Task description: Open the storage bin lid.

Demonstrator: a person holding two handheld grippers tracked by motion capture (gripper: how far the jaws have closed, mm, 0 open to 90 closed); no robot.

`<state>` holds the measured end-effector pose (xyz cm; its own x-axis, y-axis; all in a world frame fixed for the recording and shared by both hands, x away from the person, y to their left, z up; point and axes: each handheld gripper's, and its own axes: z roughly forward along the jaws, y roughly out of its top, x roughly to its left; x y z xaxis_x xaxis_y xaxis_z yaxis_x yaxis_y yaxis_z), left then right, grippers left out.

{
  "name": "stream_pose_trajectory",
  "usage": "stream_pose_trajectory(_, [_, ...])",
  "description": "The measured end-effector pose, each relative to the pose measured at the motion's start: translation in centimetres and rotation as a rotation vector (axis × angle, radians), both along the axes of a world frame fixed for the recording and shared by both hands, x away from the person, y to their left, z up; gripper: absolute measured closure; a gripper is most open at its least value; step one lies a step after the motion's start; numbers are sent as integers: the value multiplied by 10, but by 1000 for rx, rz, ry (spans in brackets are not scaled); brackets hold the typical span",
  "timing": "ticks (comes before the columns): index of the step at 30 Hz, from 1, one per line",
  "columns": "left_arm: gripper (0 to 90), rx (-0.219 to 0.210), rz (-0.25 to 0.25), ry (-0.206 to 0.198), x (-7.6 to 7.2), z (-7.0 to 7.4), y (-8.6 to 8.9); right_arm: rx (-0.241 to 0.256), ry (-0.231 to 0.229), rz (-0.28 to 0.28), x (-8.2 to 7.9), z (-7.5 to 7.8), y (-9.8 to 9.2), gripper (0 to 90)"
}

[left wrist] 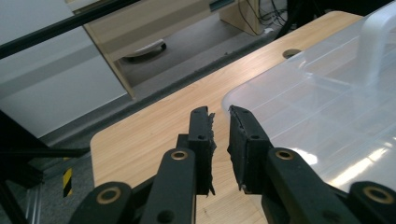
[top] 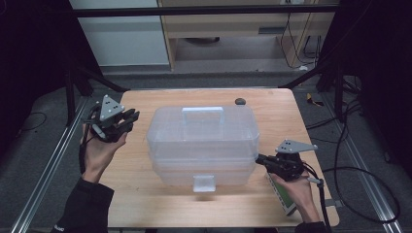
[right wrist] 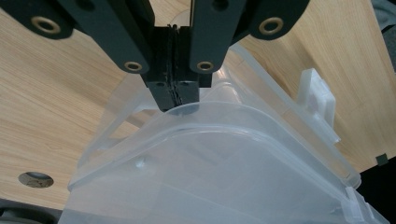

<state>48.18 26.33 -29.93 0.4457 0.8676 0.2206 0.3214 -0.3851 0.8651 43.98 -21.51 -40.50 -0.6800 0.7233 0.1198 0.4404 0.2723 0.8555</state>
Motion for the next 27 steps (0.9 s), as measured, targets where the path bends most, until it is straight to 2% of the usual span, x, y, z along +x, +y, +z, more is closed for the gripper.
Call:
stream_pose_trajectory(3, [825,-31,40,-6,-5,-9,8,0,0,0,0,0,0,894])
stream_pose_trajectory(8, [846,-82,71,-4,-15,-25,17,0,-1,-1,0,0,0,893])
stream_pose_trajectory(15, [877,-104,108,1,-25,-47,23,-3,-2,-2,0,0,0,892])
stream_pose_trajectory(17, [884,-114,108,3,-27,-50,24,-2,-3,-2,0,0,0,891])
stream_pose_trajectory(20, [887,-129,115,23,-32,-64,25,-2,-1,0,0,0,0,890])
stream_pose_trajectory(27, [891,-156,105,52,-37,-82,29,-4,-3,-2,0,0,0,891])
